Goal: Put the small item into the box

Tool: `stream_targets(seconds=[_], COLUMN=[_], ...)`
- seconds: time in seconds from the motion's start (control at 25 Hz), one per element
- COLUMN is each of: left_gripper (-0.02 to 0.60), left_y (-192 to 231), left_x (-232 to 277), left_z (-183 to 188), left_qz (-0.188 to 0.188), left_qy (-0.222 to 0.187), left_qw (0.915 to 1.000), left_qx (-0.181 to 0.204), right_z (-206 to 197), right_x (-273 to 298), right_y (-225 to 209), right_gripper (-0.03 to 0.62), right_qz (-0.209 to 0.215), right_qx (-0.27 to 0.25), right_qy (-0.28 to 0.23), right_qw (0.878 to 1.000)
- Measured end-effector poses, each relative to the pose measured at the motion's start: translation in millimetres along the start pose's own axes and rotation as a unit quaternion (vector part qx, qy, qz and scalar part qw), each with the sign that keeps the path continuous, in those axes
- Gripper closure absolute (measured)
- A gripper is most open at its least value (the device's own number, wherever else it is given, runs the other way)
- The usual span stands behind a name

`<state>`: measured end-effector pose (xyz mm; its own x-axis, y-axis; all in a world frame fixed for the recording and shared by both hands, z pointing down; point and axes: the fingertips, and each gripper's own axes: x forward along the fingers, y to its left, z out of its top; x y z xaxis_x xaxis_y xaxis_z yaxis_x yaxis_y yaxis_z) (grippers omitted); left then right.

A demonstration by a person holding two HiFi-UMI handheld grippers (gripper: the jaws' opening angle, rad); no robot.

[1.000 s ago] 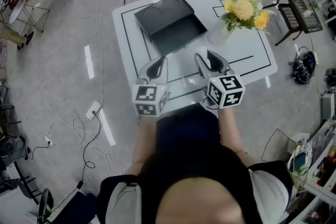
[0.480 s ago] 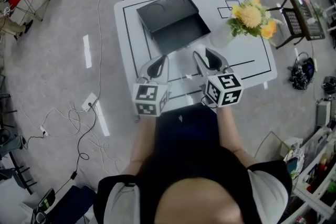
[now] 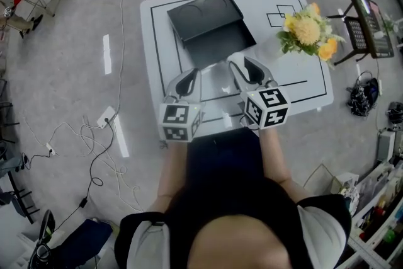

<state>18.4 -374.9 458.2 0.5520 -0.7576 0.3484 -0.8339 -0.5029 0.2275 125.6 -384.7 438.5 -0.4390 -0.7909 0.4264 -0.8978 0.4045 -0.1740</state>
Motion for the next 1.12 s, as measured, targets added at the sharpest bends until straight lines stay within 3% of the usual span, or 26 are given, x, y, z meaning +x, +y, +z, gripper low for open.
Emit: stream_targets(seconds=[0.6, 1.12], left_gripper=[0.572, 0.574], left_y=[12, 18], left_x=[13, 22], left_z=[-5, -8], left_qz=[0.043, 0.064], left_qy=[-0.001, 0.003], left_qw=[0.9989, 0.9976], left_qx=[-0.015, -0.026], right_z=[6, 11], right_x=[30, 61], right_y=[-5, -3], right_gripper=[0.456, 0.456], right_qz=[0.038, 0.058], right_qx=[-0.03, -0.126], right_qy=[0.007, 0.029], right_qw=[0.999, 0.99])
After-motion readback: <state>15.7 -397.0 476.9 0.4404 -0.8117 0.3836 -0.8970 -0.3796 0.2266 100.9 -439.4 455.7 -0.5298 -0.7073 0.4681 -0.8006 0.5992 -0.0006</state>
